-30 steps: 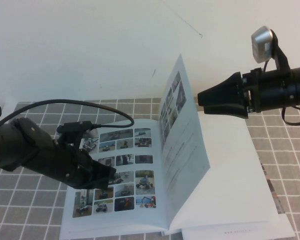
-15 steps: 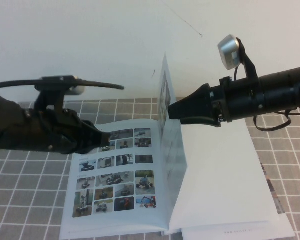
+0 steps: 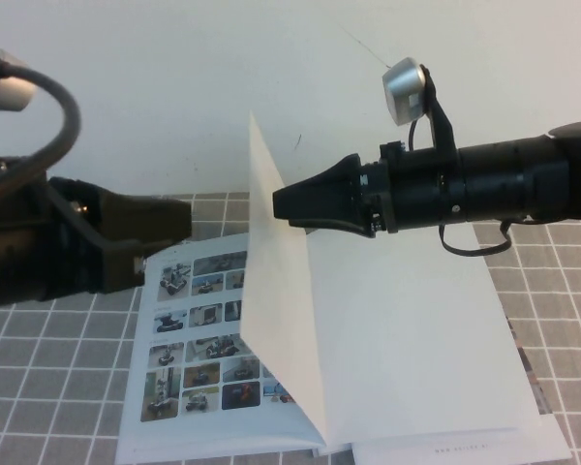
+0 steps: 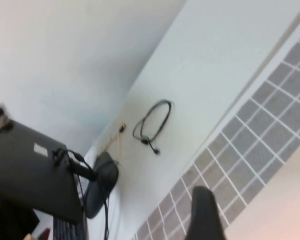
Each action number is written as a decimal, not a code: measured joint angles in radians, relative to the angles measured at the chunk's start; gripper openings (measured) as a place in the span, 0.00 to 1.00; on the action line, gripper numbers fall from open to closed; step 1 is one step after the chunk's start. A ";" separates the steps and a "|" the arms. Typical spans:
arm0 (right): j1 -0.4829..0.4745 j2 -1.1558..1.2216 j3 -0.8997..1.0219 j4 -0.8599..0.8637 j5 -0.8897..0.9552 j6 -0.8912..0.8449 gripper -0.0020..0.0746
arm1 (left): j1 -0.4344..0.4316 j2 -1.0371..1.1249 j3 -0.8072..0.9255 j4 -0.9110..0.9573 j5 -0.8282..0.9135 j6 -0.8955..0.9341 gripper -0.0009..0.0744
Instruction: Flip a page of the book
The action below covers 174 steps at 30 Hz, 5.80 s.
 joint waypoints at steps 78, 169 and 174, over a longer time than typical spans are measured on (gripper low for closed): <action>-0.016 -1.236 0.473 -1.620 -0.114 0.860 0.02 | -0.290 -0.372 0.135 1.036 0.048 -0.716 0.01; -0.016 -1.668 0.923 -1.506 -0.291 0.977 0.02 | 0.115 -1.005 0.986 0.903 -0.414 -0.682 0.01; -0.016 -1.668 0.923 -1.506 -0.291 0.977 0.02 | 0.115 -1.005 0.986 0.903 -0.414 -0.682 0.01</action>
